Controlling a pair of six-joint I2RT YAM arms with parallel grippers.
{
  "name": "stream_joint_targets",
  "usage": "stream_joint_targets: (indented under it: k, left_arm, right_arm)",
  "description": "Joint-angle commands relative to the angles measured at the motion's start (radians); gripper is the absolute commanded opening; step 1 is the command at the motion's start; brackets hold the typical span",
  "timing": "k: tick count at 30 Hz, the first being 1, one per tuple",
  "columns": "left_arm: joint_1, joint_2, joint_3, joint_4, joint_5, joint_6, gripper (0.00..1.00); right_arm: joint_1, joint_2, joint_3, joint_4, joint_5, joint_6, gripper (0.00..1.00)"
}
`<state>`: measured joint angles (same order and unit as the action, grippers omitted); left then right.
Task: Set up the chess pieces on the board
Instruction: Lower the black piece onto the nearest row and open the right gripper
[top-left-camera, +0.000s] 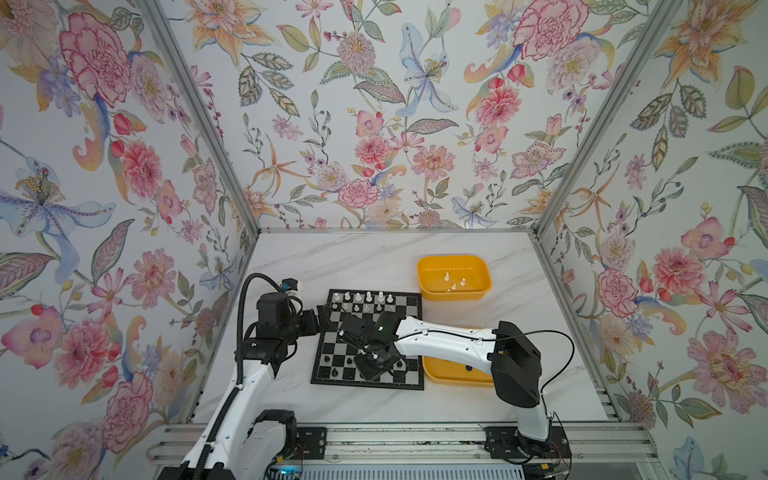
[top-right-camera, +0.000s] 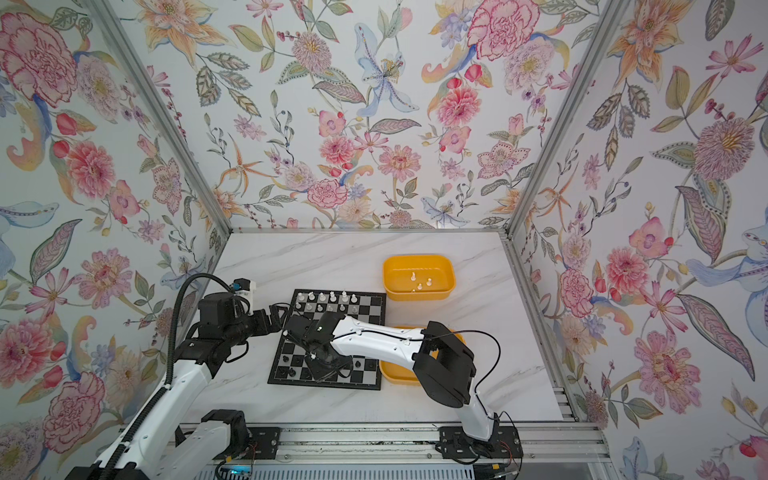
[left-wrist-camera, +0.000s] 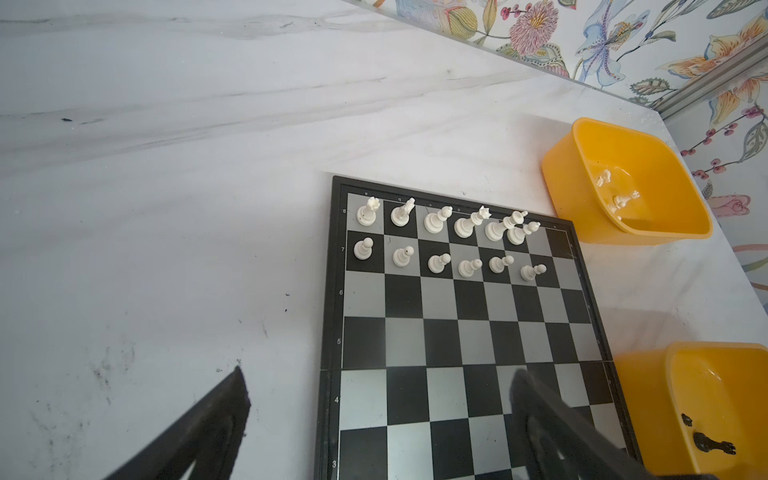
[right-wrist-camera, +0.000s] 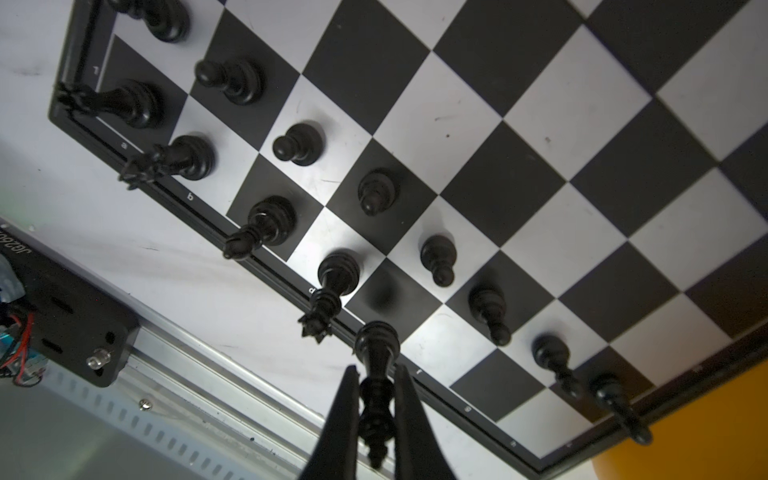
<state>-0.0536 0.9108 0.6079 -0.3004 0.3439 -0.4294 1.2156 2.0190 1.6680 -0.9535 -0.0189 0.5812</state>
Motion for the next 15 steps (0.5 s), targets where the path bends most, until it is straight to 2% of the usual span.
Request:
stream_joint_targets:
  k: [1,15]
  left_arm:
    - [0.011,-0.006,0.025,-0.011,0.028,0.021,0.99]
    - [0.041,-0.019,0.024,-0.005,0.05,0.025,0.99]
  right_arm:
    - [-0.008,0.025,0.004,-0.013,0.005,0.0,0.14]
    - [-0.007,0.065,0.001,-0.012,0.013,-0.004,0.14]
